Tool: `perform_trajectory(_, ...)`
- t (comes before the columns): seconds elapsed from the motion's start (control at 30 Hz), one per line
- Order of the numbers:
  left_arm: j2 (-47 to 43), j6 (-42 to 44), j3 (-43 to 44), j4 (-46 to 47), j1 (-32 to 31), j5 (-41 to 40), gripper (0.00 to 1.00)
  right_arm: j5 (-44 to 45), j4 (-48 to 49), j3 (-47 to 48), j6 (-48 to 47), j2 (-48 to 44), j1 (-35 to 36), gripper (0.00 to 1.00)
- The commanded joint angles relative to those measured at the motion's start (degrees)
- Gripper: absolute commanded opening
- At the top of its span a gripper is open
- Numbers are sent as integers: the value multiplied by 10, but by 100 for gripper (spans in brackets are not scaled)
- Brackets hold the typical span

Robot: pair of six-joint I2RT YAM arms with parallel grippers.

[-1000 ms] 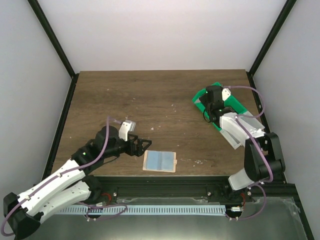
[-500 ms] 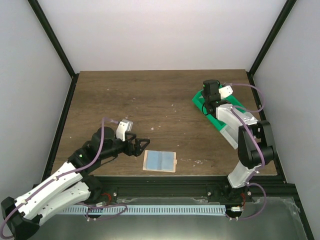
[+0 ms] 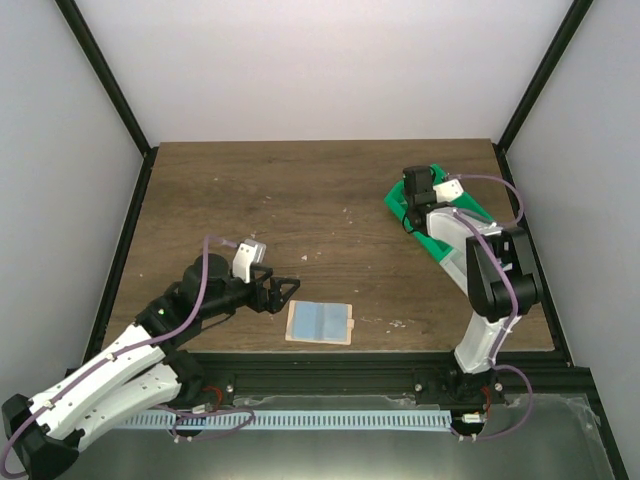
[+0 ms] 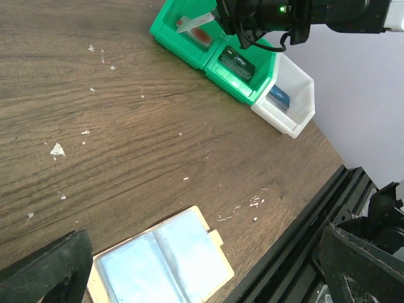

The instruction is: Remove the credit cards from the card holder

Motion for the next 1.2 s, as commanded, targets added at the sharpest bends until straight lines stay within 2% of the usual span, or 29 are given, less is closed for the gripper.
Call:
perform_trajectory(0.0, -5, 11, 9, 4, 2, 7, 100, 26, 6, 39, 0, 19, -8, 1)
perform_trajectory(0.13, -3, 12, 8, 7, 1, 4, 100, 13, -2, 53, -7, 35, -8, 8)
perform_trajectory(0.37, -8, 10, 9, 2, 2, -4, 100, -6, -17, 58, -6, 47, -9, 12)
perform_trajectory(0.6, -4, 10, 9, 4, 2, -6, 100, -19, -42, 66, -26, 37, -9, 12)
perform_trajectory(0.8, 1, 11, 9, 4, 1, -3, 100, -13, -58, 49, -38, 23, -11, 6)
perform_trajectory(1.17, 33, 1, 18, -17, 1, -26, 100, -132, -48, 65, -182, -25, -27, 11)
